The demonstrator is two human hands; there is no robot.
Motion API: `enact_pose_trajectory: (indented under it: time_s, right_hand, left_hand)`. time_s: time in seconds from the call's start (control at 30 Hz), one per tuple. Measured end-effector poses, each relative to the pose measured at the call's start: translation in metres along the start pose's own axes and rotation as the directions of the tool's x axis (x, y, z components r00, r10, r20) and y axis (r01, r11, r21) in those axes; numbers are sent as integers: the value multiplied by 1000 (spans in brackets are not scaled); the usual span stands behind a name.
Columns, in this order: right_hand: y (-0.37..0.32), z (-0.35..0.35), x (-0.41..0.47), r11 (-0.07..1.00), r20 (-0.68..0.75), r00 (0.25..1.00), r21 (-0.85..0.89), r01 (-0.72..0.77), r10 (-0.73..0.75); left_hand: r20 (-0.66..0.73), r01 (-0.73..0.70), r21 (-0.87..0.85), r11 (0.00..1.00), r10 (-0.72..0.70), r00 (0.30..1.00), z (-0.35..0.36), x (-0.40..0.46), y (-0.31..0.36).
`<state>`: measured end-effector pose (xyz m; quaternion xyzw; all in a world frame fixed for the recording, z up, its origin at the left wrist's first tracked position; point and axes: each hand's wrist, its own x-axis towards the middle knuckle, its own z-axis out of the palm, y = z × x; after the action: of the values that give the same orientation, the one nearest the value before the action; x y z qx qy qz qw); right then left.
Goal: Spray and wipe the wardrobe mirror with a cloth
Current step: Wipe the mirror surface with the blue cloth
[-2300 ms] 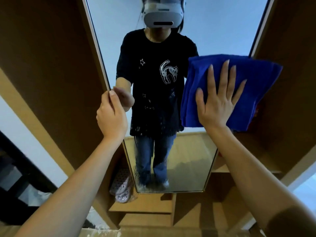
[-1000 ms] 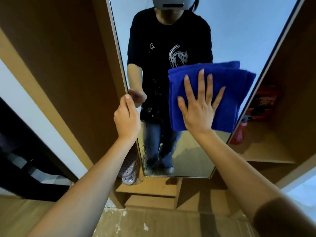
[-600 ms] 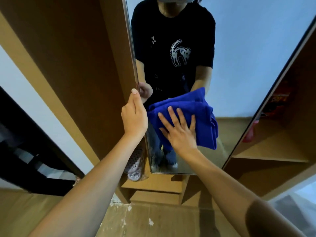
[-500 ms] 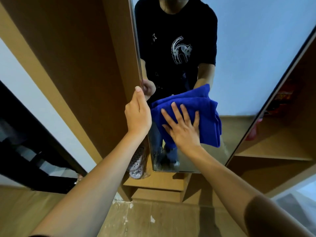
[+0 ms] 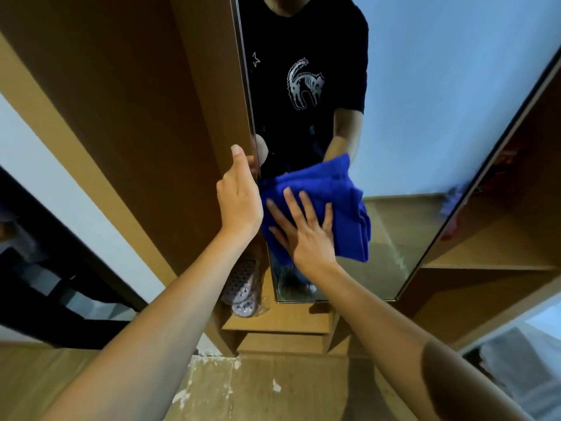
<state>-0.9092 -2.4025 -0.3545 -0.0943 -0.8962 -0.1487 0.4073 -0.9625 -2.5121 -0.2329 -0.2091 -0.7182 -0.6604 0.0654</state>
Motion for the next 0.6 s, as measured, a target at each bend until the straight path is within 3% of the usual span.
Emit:
enact_pose_trajectory:
  time_s: [0.27, 0.47, 0.6]
  right_hand:
    - [11, 8, -11, 996, 61, 995, -16, 85, -84]
    - [27, -49, 58, 982, -30, 987, 109, -151, 155]
    - [21, -48, 63, 981, -42, 983, 89, -173, 177]
  left_hand:
    - [38, 21, 19, 1000, -22, 999, -2, -4, 1]
    - [27, -99, 106, 989, 97, 995, -2, -9, 3]
    - [42, -130, 84, 988, 127, 991, -2, -9, -5]
